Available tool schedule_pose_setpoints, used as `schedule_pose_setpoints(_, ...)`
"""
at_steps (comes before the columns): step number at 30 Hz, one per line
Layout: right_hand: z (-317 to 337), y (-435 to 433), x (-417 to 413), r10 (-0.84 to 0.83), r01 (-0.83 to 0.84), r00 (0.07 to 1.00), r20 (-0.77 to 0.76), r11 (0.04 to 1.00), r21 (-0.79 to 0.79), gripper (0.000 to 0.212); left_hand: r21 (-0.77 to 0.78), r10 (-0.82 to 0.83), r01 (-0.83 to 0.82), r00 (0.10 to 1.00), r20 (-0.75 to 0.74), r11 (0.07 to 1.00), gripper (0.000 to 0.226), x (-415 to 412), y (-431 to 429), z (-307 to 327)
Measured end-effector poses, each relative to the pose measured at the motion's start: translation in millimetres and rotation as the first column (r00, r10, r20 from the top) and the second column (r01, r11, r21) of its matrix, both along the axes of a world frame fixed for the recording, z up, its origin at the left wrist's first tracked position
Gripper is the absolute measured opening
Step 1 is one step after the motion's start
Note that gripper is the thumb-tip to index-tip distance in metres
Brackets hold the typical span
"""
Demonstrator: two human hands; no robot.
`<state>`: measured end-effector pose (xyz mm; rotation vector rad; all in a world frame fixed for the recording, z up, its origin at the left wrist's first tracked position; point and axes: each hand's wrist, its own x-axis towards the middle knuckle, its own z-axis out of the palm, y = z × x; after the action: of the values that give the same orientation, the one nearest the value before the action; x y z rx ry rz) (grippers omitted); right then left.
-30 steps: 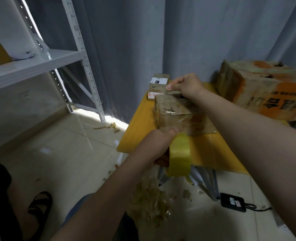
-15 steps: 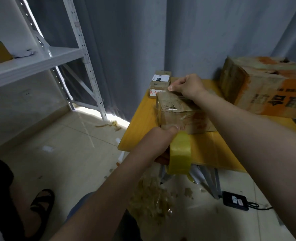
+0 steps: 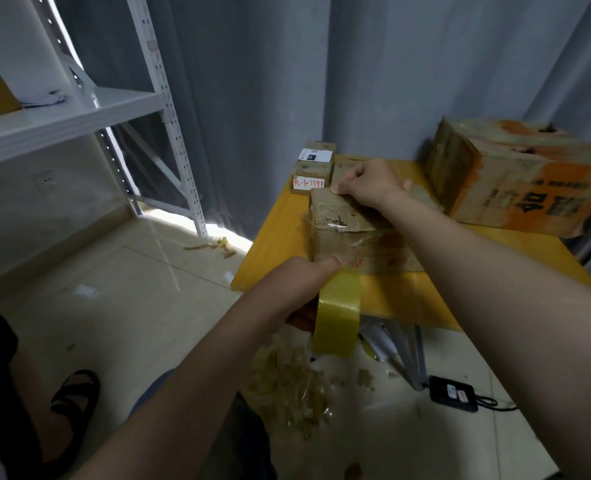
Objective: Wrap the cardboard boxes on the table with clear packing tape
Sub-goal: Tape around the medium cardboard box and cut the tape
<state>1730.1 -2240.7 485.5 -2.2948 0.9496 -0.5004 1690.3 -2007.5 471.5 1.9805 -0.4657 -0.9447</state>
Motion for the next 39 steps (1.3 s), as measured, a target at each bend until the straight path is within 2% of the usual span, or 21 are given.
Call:
schedule_pose_setpoints(5,-3.1,7.9,-16.2,-0.051,0.047,0.998,0.039,0.996,0.082,0.019,0.048,-0.049,0.048,0.999,0.003,0.998,0.048,-6.7,22.0,3.0)
schedule_pose_setpoints(8,-4.7,16.6,-23.6,-0.067,0.057,0.996,0.058,0.986,0.156,0.018,0.052,-0.022,0.024,0.999,-0.036,0.998,0.042,-11.3,30.4,-0.4)
schedule_pose_setpoints(11,-6.2,15.0,-18.5,-0.095,0.072,0.993,0.067,0.956,0.286,0.031,0.033,0.018,-0.016,0.998,-0.067,0.999,0.042,-14.2,32.1,-4.4)
schedule_pose_setpoints(13,-22.1,-10.9,-0.5,-0.088,0.055,0.992,0.092,0.948,0.314,0.042,0.015,0.053,-0.052,0.995,-0.084,0.999,0.042,-16.0,29.6,-7.9)
schedule_pose_setpoints(14,-27.8,-19.7,7.2,-0.09,0.061,0.993,0.081,0.949,0.309,0.044,0.008,0.068,-0.067,0.994,-0.09,0.998,0.043,-16.2,27.5,-10.4)
schedule_pose_setpoints(17,-9.6,6.2,-3.0,-0.109,0.091,0.992,0.058,0.963,0.253,0.021,-0.009,0.118,-0.12,0.987,-0.105,0.993,0.055,-13.3,22.3,-13.4)
schedule_pose_setpoints(23,0.4,19.6,-16.7,-0.216,0.222,0.973,-0.082,0.972,0.077,0.032,0.0,0.097,-0.097,0.991,-0.091,0.995,0.048,-9.3,20.3,-17.9)
schedule_pose_setpoints(26,-2.2,18.9,-18.6,-0.226,0.229,0.971,-0.077,0.973,0.02,0.036,0.008,0.085,-0.084,0.993,-0.086,0.996,0.053,-7.4,19.8,-23.5)
schedule_pose_setpoints(29,-6.5,18.1,-18.4,-0.238,0.236,0.97,-0.055,0.971,-0.036,0.027,0.017,0.064,-0.063,0.994,-0.09,0.998,0.048,-8.2,20.5,-25.1)
schedule_pose_setpoints(31,-10.2,14.5,-18.2,-0.211,0.212,0.977,0.027,0.976,-0.048,0.023,0.023,0.053,-0.051,0.995,-0.09,0.998,0.049,-9.1,20.5,-25.7)
schedule_pose_setpoints(33,-8.5,12.6,-24.4,-0.164,0.172,0.966,0.2,0.985,-0.024,0.015,0.029,0.039,-0.037,0.995,-0.088,0.999,0.046,-10.9,19.8,-25.0)
schedule_pose_setpoints(35,-4.4,13.3,-32.2,-0.082,0.109,0.953,0.291,0.991,-0.08,0.015,0.035,0.037,-0.034,0.995,-0.088,0.999,0.039,-14.3,19.2,-24.4)
schedule_pose_setpoints(37,1.9,26.0,-37.2,0.072,-0.043,0.963,0.261,0.992,-0.115,0.024,0.026,0.035,-0.032,0.996,-0.086,0.999,0.037,-17.0,17.6,-26.8)
schedule_pose_setpoints(39,5.1,47.2,-40.5,0.269,-0.249,0.956,0.12,0.956,-0.156,0.041,0.018,0.037,-0.036,0.995,-0.09,0.999,0.039,-19.5,16.4,-29.9)
